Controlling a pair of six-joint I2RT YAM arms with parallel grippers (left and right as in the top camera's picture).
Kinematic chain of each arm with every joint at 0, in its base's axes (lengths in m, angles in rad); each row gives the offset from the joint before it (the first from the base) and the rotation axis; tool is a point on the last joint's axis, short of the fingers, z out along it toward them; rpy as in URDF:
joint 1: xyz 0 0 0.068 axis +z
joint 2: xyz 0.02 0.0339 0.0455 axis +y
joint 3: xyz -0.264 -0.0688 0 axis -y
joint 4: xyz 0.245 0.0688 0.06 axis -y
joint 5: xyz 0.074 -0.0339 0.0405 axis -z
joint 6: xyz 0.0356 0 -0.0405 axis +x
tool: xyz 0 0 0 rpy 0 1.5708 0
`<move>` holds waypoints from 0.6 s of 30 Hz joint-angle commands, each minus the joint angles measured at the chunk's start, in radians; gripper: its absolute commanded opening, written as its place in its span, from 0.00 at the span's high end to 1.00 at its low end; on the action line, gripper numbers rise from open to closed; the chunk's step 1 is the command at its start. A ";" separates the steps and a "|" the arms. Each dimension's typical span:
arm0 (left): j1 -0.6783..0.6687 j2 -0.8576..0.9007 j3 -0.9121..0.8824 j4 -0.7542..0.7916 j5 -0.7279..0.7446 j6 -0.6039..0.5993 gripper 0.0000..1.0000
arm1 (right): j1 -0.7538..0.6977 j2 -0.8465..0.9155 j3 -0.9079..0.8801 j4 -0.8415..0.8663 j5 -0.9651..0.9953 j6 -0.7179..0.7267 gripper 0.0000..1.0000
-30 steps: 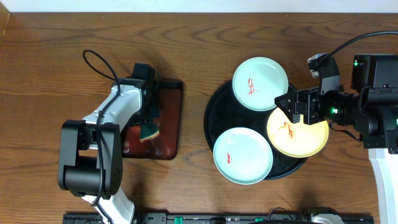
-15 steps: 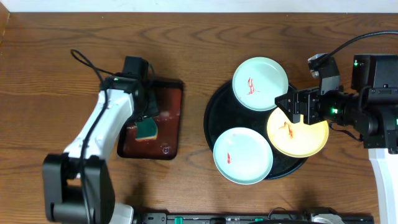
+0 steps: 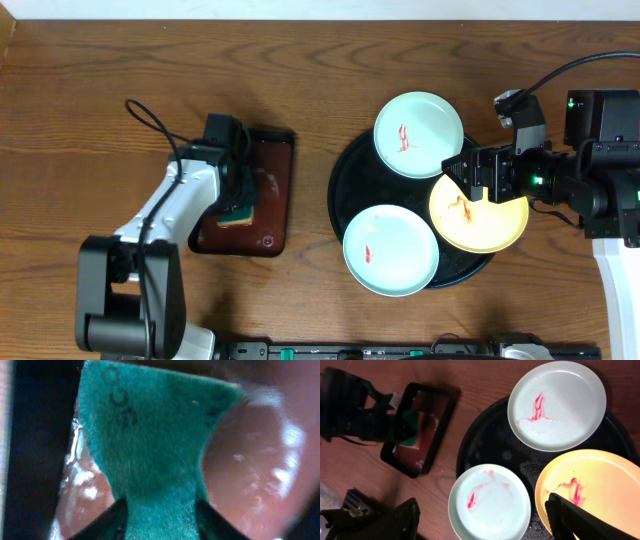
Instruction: Clean dirty plates on tray and stack at the side
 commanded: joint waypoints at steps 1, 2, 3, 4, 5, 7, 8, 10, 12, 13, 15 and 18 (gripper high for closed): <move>0.003 0.035 -0.044 0.055 -0.016 0.013 0.67 | -0.010 -0.005 0.018 -0.004 -0.004 0.014 0.21; 0.003 0.047 -0.052 0.070 -0.015 0.013 0.71 | -0.010 -0.005 0.018 -0.005 -0.005 0.014 0.22; 0.003 0.059 -0.060 0.084 -0.015 0.013 0.75 | -0.010 -0.005 0.018 -0.006 -0.004 0.014 0.23; 0.003 0.071 -0.065 0.092 -0.015 0.013 0.80 | -0.010 -0.005 0.018 -0.007 -0.004 0.014 0.23; 0.003 0.083 -0.066 0.092 -0.015 0.014 0.90 | -0.010 -0.005 0.018 -0.008 -0.004 0.013 0.23; 0.003 0.094 -0.066 0.085 -0.007 0.014 0.93 | -0.010 -0.005 0.018 -0.008 -0.004 0.014 0.23; 0.003 0.094 -0.066 0.082 -0.005 0.014 0.93 | -0.010 -0.005 0.018 -0.008 -0.004 0.013 0.23; 0.003 0.090 -0.056 0.064 -0.004 0.015 0.92 | -0.010 -0.005 0.018 -0.008 0.002 0.013 0.23; 0.003 0.082 -0.029 0.026 -0.005 0.032 0.93 | -0.010 -0.003 0.018 -0.008 0.034 0.014 0.27; 0.003 0.077 -0.013 0.003 -0.005 0.038 0.93 | -0.010 -0.001 0.018 -0.009 0.059 0.023 0.28; 0.003 0.064 0.028 -0.048 -0.005 0.048 0.93 | -0.010 0.005 0.017 -0.013 0.132 0.066 0.31; 0.003 0.042 0.109 -0.138 -0.005 0.049 0.93 | -0.009 0.020 0.014 -0.032 0.250 0.146 0.39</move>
